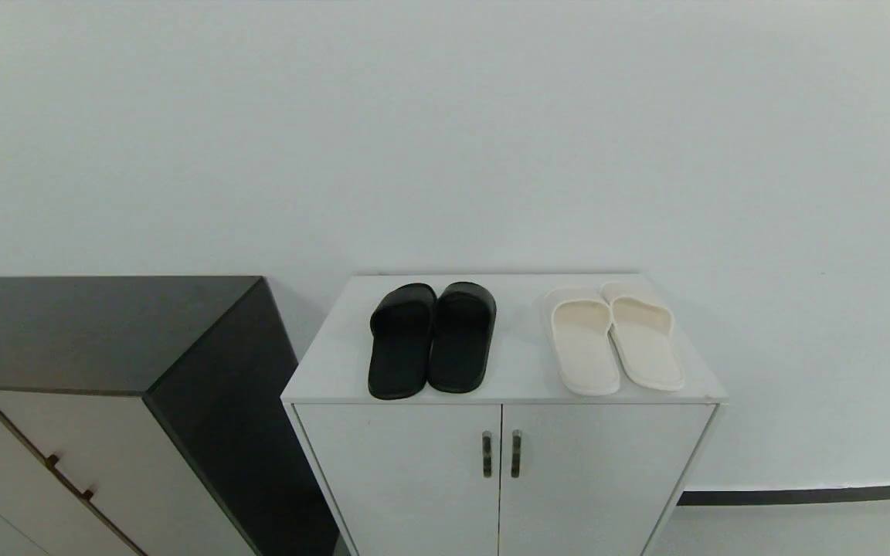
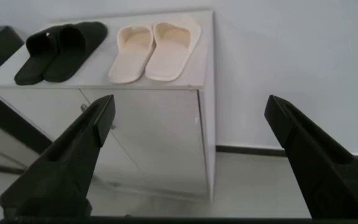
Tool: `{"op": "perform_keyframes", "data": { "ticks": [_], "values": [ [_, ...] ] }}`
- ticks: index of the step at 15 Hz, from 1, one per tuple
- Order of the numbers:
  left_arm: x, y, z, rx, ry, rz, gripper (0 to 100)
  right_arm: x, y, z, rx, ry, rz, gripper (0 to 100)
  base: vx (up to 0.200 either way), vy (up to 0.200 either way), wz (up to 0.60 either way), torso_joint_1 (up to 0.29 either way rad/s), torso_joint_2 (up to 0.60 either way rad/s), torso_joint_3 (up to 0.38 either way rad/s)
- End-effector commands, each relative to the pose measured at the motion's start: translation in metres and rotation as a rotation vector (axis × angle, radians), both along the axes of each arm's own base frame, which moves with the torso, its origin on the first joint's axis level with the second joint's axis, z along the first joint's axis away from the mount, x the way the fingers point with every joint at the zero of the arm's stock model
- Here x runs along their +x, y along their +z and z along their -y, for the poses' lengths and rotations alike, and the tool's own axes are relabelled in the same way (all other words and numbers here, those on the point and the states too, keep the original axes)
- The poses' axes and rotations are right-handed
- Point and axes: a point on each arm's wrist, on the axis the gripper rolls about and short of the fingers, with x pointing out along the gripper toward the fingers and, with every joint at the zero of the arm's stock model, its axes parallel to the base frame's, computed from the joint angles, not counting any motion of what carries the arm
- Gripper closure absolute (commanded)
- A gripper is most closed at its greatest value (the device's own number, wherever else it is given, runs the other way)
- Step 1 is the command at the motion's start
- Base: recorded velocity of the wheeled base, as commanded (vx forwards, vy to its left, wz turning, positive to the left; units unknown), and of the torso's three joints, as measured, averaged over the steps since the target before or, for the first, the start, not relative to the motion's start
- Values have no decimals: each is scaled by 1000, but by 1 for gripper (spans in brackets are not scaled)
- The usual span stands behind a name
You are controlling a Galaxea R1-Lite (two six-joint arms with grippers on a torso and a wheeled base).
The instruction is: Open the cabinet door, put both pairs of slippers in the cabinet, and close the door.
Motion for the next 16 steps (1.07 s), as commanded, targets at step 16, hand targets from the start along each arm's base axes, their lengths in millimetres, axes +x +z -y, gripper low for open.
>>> {"op": "perform_keyframes", "data": {
  "ticks": [16],
  "values": [
    [0,0,0,30,-8,-2,100,251,-27,-174,-8,-127,-131,0,0,0,0,0,0,0]
  ]
}}
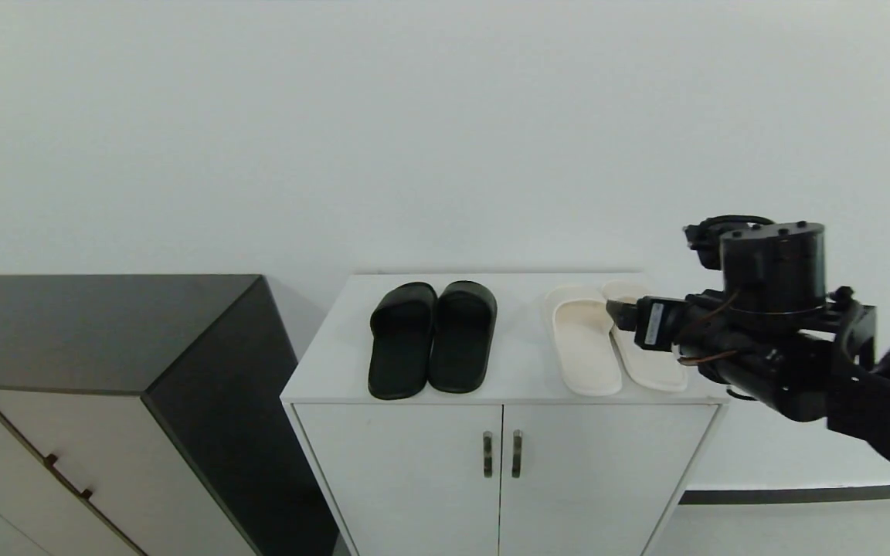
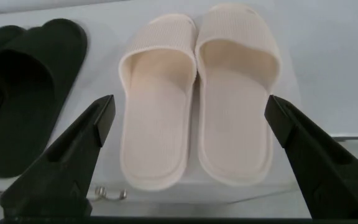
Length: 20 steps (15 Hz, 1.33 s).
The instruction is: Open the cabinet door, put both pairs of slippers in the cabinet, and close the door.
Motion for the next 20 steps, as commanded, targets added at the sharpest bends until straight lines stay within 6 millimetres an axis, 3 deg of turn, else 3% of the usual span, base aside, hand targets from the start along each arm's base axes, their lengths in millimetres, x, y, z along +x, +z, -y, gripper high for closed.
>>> {"op": "perform_keyframes", "data": {
  "ticks": [1,6,12,20],
  "values": [
    [0,0,0,0,0,-1,100,27,-27,-19,-51,-2,-43,0,0,0,0,0,0,0],
    [0,0,0,-1,0,-1,100,60,-50,-14,-123,-6,37,0,0,0,0,0,0,0],
    [0,0,0,-1,0,-1,100,80,-59,0,-106,11,27,0,0,0,0,0,0,0],
    [0,0,0,-1,0,-1,100,114,-75,-8,-102,-1,34,0,0,0,0,0,0,0]
  ]
}}
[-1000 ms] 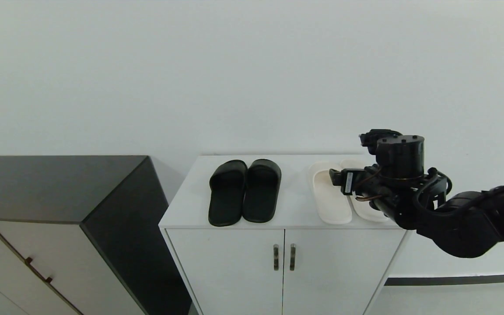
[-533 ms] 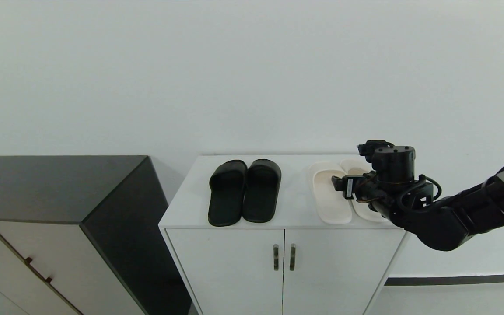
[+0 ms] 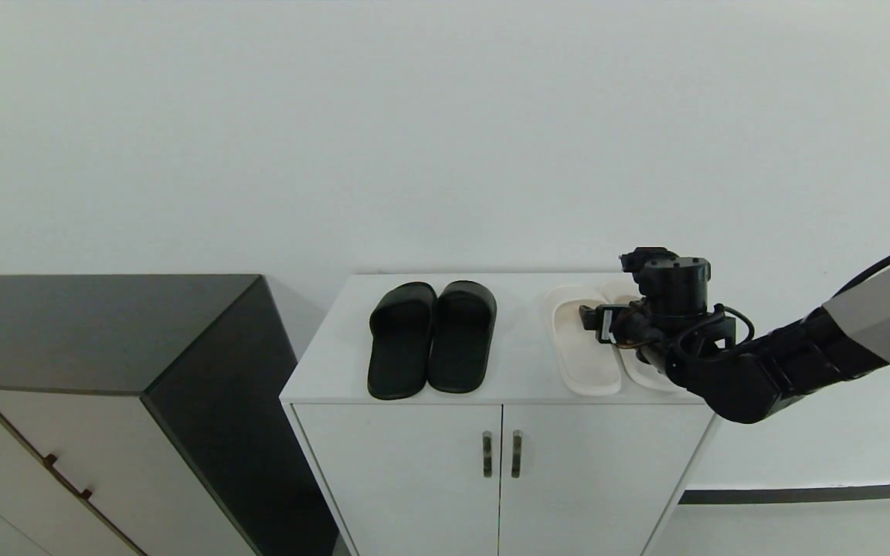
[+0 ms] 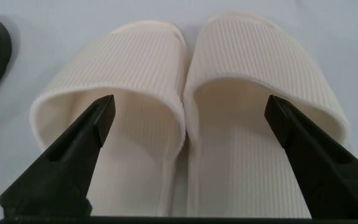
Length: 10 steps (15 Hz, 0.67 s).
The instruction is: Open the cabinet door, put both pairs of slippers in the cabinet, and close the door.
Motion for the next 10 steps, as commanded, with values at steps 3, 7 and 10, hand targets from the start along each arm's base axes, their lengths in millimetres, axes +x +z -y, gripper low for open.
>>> {"op": "perform_keyframes", "data": {
  "ticks": [3,7,10],
  "values": [
    [0,0,0,0,0,-1,100,17,-13,-5,-3,-8,-5,0,0,0,0,0,0,0],
    [0,0,0,0,0,-1,100,25,-17,-8,-3,-12,1,100,0,0,0,0,0,0],
    [0,0,0,-9,0,-1,100,26,-14,-9,-19,-10,14,100,0,0,0,0,0,0]
  ]
}}
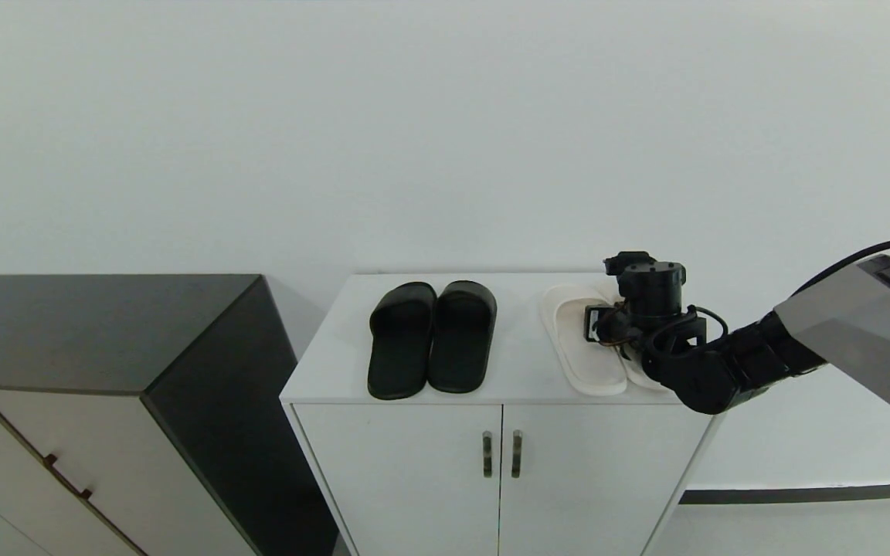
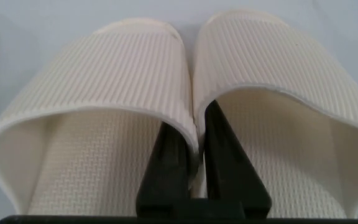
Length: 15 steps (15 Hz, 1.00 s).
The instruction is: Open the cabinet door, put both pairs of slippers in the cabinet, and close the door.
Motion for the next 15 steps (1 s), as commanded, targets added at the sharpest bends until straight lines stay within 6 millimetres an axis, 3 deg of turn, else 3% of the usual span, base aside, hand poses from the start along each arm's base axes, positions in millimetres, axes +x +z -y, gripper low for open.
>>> {"op": "perform_keyframes", "data": {
  "ticks": [1,3,5,8,10,12,15],
  "values": [
    [0,0,0,0,0,-1,100,-5,11,-1,5,7,24,100,0,0,0,0,0,0],
    [0,0,0,0,0,-1,100,-16,26,-4,15,23,47,100,0,0,0,0,0,0],
    [0,0,0,0,0,-1,100,-49,47,-5,22,67,56,100,0,0,0,0,0,0],
    [0,0,0,0,0,-1,100,-101,57,-6,17,172,27,100,0,0,0,0,0,0],
    [0,0,0,0,0,-1,100,-130,63,-9,28,287,14,100,0,0,0,0,0,0],
    [0,0,0,0,0,-1,100,-172,67,-9,21,457,-66,100,0,0,0,0,0,0],
    [0,0,0,0,-2,-1,100,-196,74,-3,20,556,-128,100,0,0,0,0,0,0]
  ]
}}
